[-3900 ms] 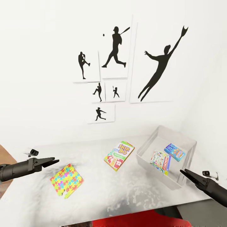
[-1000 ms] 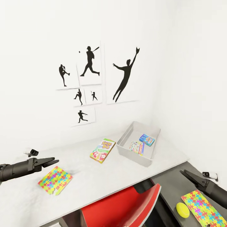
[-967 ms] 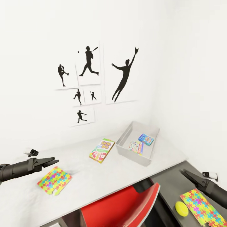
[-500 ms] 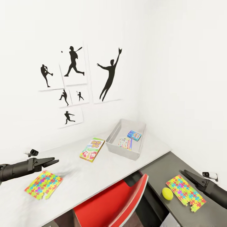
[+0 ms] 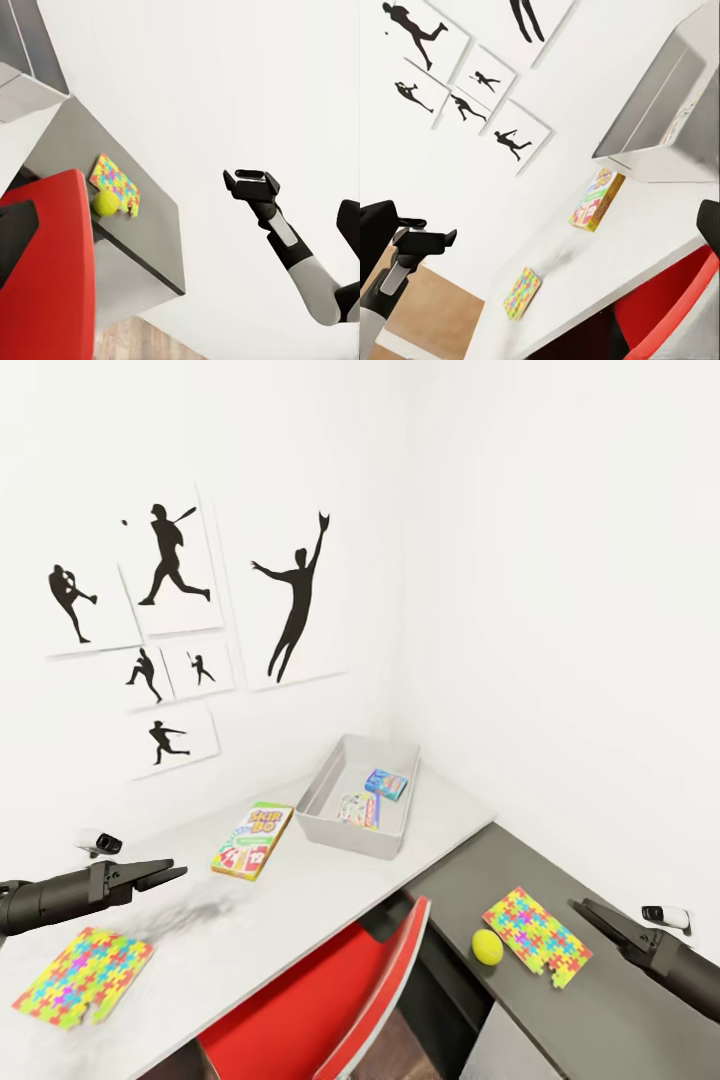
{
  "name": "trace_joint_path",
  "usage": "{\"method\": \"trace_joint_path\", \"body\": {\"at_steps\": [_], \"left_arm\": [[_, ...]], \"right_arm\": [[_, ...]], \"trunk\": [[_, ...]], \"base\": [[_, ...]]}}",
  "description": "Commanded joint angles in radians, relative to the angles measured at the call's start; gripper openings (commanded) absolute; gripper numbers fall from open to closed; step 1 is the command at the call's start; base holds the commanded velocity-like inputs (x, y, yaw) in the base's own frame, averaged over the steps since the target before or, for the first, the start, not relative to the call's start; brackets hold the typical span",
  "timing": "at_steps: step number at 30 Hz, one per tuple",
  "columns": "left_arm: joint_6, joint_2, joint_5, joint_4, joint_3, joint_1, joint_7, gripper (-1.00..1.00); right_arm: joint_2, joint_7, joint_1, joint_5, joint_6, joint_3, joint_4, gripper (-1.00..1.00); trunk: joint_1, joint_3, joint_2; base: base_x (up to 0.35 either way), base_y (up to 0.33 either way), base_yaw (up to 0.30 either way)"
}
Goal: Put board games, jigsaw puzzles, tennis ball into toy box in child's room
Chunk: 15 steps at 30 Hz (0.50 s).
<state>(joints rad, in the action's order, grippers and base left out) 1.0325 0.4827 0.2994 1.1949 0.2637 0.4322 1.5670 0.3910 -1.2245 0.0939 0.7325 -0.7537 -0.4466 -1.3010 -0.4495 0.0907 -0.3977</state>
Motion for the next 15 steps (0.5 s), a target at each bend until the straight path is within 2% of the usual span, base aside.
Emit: {"method": "trace_joint_path", "body": {"at_steps": [1,15], "left_arm": [[0.011,0.000,0.000,0.000,0.000,0.000,0.004,1.00],[0.011,0.000,-0.002,0.000,0.000,0.000,0.004,1.00]], "right_arm": [[0.000,0.000,0.001,0.004,-0.007,0.000,0.000,1.00],[0.000,0.000,0.001,0.004,-0.007,0.000,0.000,1.00]], "trunk": [[0.000,0.002,-0.002],[0.000,0.002,-0.002]], "base": [[-0.079,0.000,-0.280],[-0.085,0.000,-0.280]]}}
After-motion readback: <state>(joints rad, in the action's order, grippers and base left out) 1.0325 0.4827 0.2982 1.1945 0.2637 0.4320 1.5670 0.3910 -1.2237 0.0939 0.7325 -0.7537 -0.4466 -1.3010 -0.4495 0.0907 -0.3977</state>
